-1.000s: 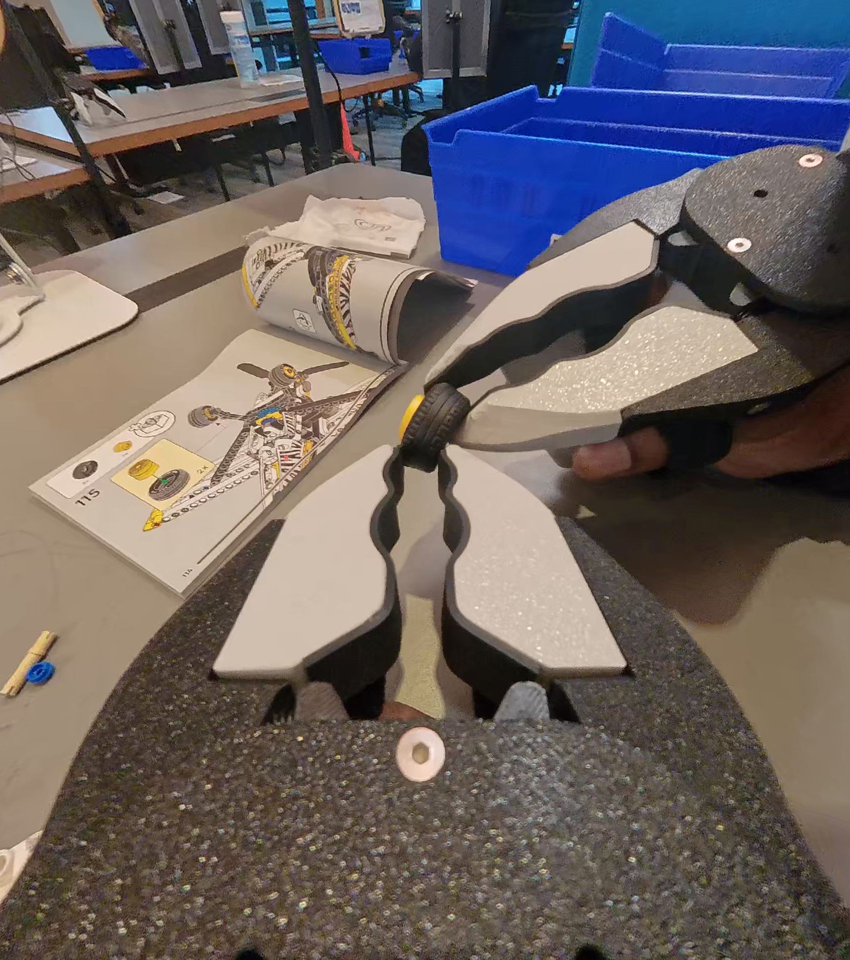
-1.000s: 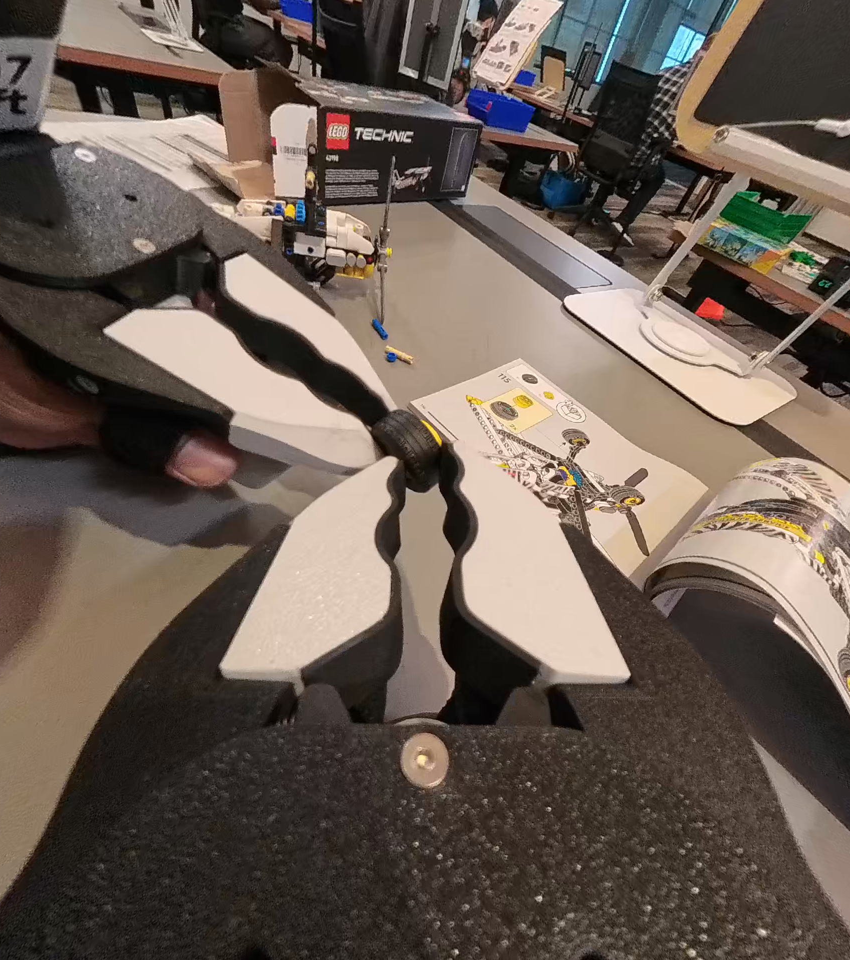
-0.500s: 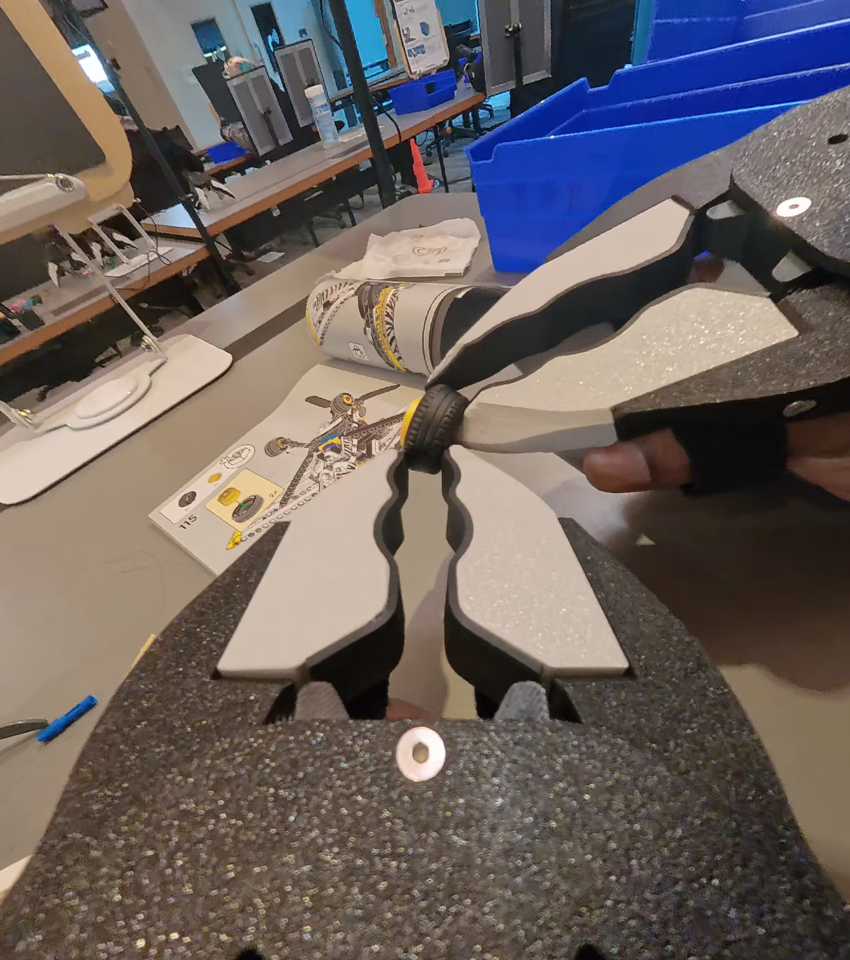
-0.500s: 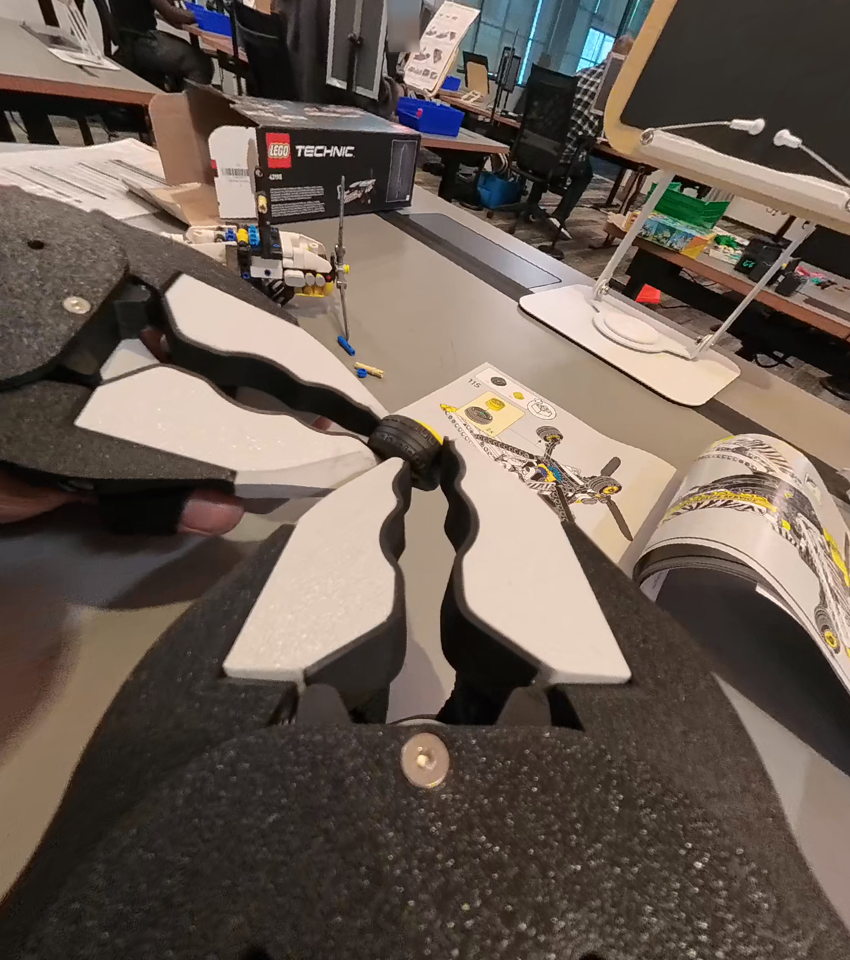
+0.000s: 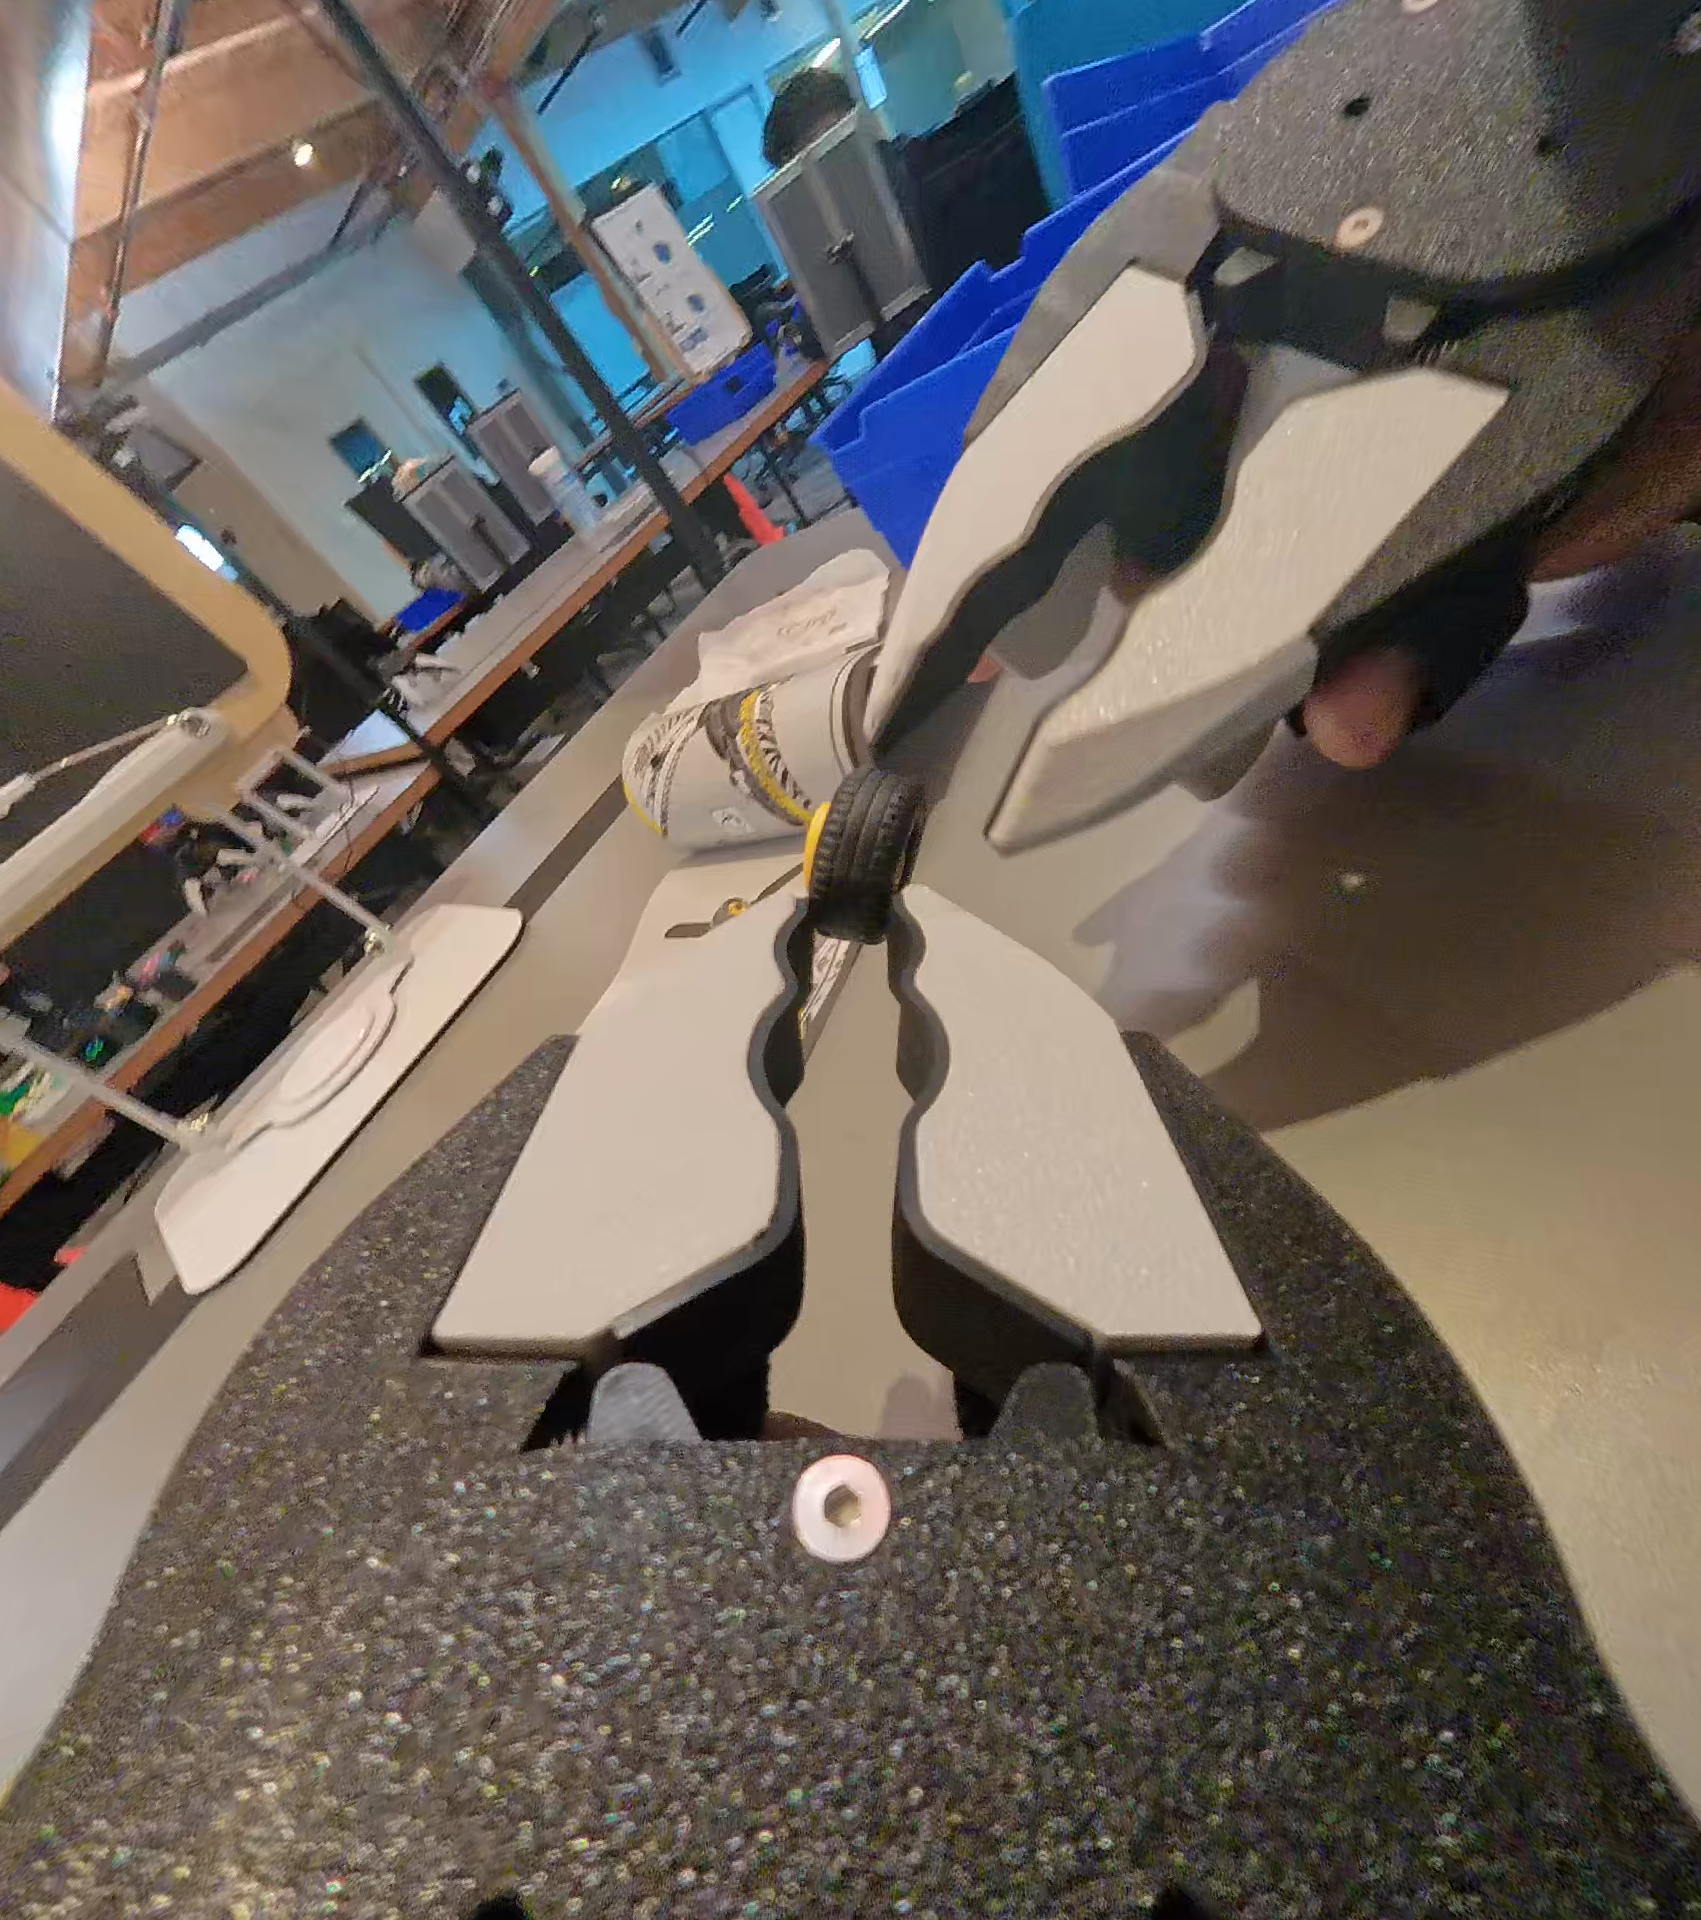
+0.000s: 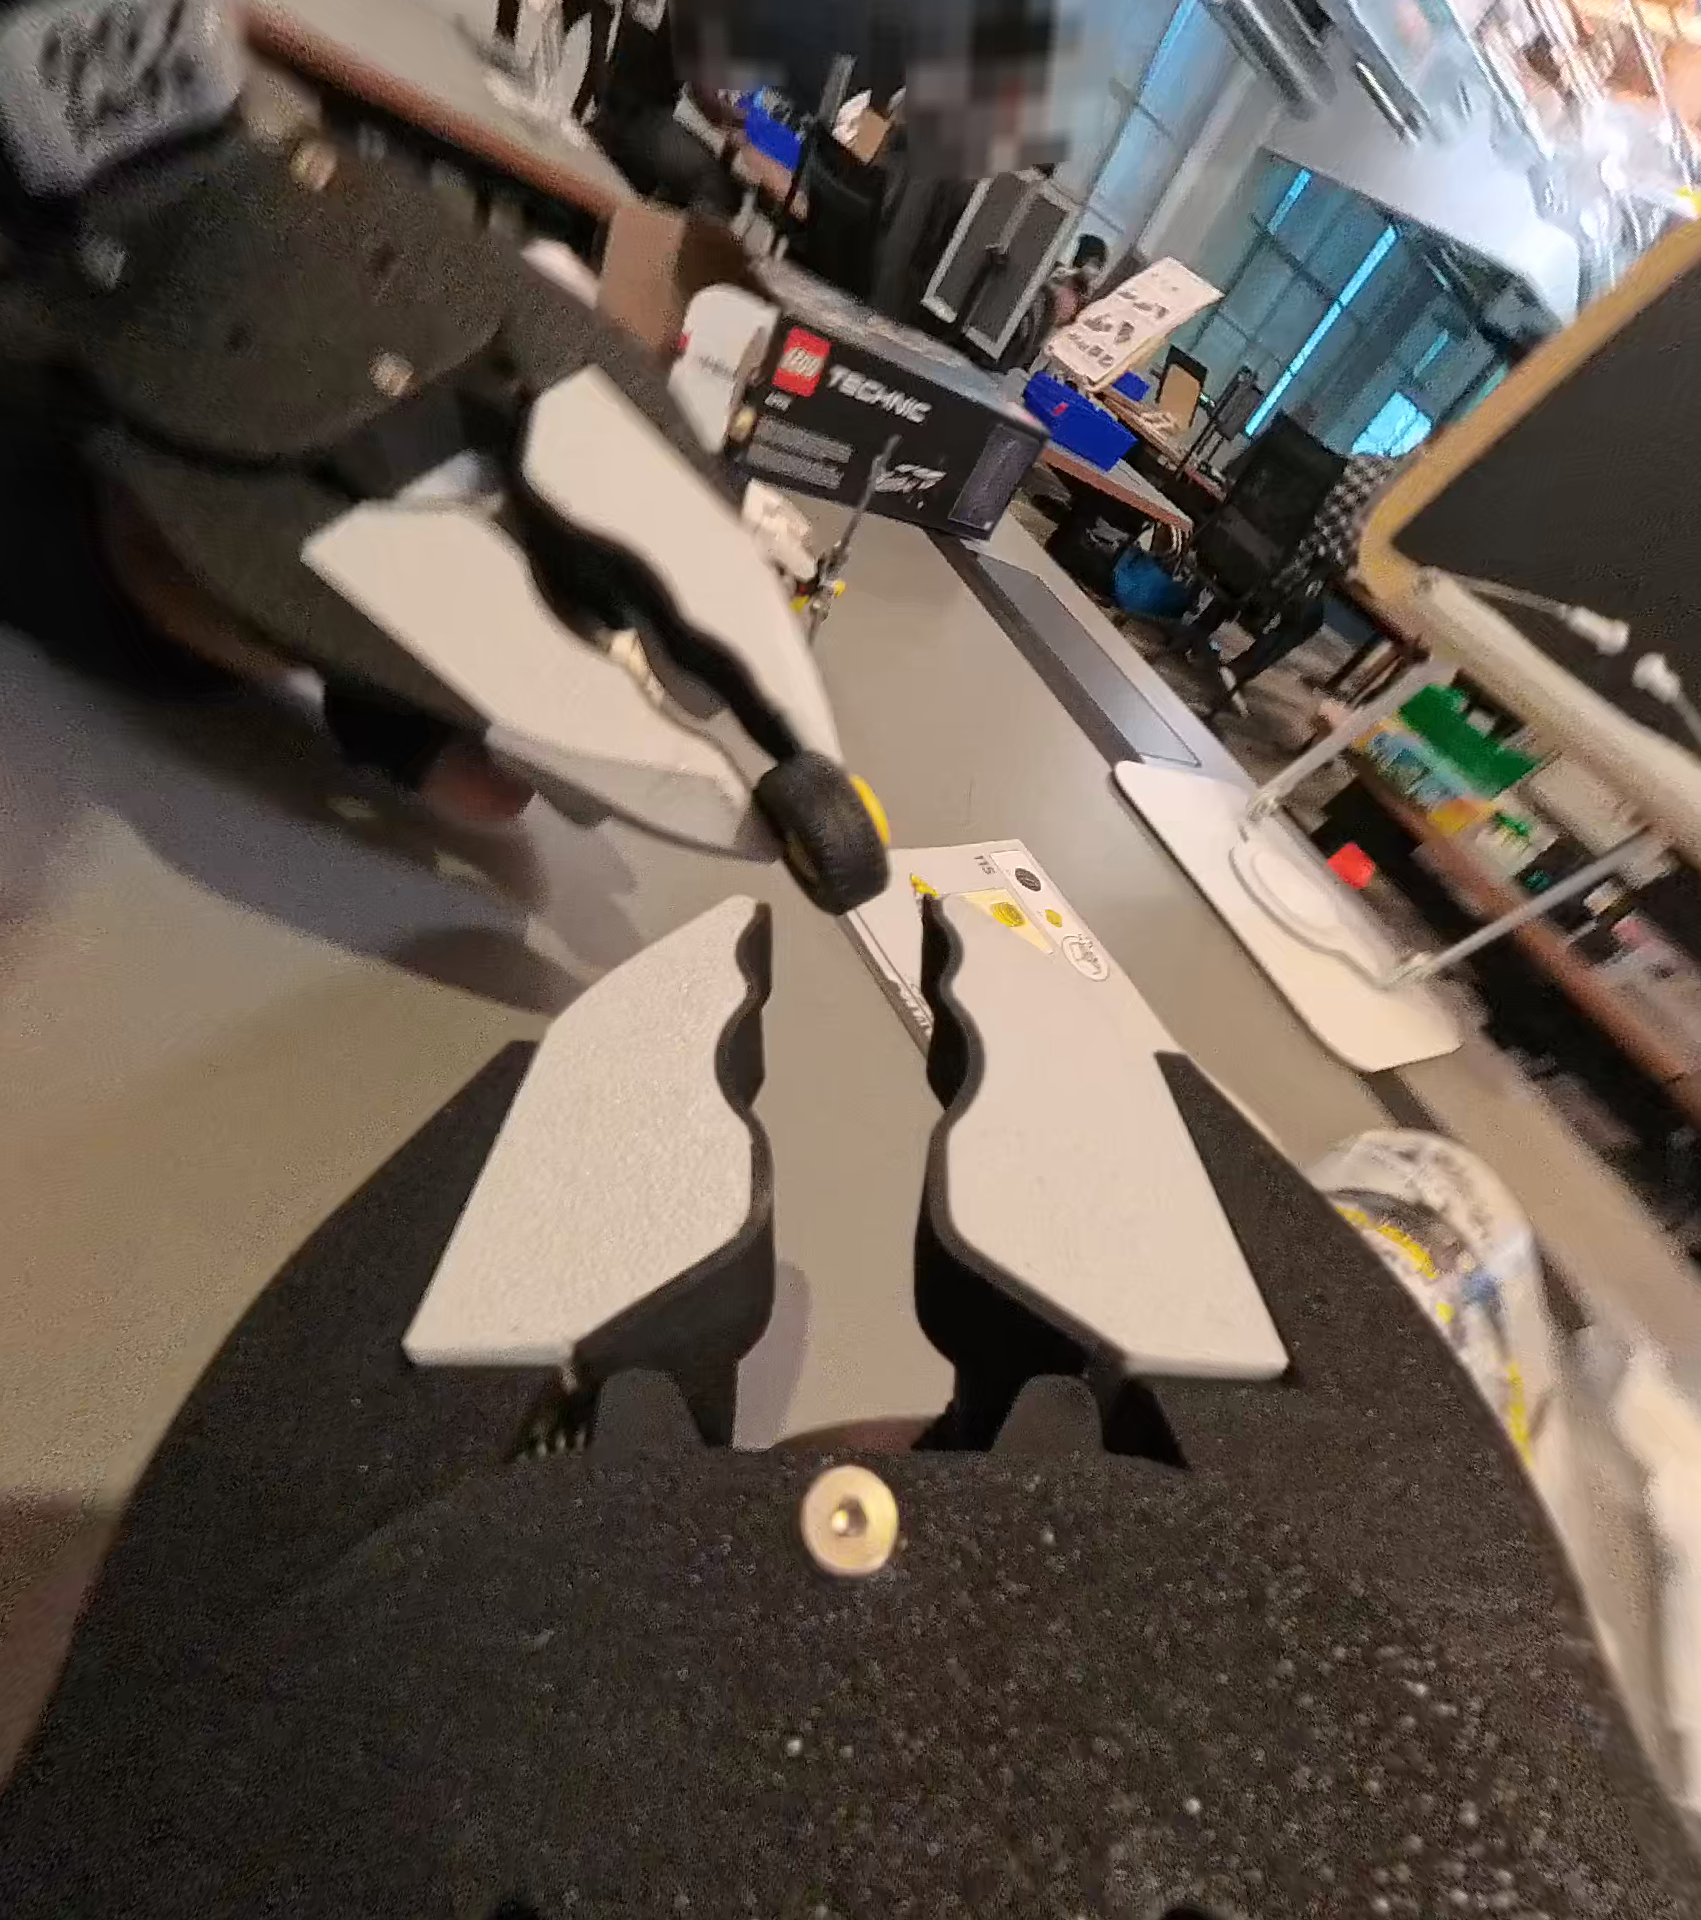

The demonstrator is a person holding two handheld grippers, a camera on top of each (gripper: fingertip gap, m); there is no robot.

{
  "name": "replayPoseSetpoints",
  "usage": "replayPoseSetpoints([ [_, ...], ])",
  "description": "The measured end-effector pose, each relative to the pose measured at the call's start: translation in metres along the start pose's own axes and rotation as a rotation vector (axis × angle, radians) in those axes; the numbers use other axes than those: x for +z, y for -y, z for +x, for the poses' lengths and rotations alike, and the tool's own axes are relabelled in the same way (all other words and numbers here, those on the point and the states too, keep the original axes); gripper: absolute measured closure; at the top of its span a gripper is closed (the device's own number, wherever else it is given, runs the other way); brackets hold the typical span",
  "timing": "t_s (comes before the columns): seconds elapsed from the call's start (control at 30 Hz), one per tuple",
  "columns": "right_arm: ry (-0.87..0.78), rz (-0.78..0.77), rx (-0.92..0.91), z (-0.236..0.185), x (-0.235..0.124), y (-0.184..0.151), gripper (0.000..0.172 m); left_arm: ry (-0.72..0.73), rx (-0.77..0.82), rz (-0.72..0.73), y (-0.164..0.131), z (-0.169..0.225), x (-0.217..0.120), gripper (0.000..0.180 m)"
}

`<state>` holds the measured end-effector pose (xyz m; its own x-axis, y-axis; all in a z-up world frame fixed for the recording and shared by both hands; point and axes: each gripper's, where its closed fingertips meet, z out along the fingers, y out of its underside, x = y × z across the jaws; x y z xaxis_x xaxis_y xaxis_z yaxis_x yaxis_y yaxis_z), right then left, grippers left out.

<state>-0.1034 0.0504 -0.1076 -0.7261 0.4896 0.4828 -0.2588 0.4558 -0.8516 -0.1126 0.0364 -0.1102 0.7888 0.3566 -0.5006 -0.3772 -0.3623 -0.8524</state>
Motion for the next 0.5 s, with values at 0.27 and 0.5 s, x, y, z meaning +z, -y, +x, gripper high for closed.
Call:
replayPoseSetpoints([
  [0.27, -0.114, -0.042, -0.339, -0.009, 0.004, -0.002, 0.142, -0.112, 0.080, 0.077, 0.012, 0.017, -0.005, 0.166],
  [0.5, -0.072, -0.017, -0.298, -0.013, 0.000, 0.001, 0.152, -0.139, 0.097, 0.090, 0.016, 0.024, -0.006, 0.166],
])
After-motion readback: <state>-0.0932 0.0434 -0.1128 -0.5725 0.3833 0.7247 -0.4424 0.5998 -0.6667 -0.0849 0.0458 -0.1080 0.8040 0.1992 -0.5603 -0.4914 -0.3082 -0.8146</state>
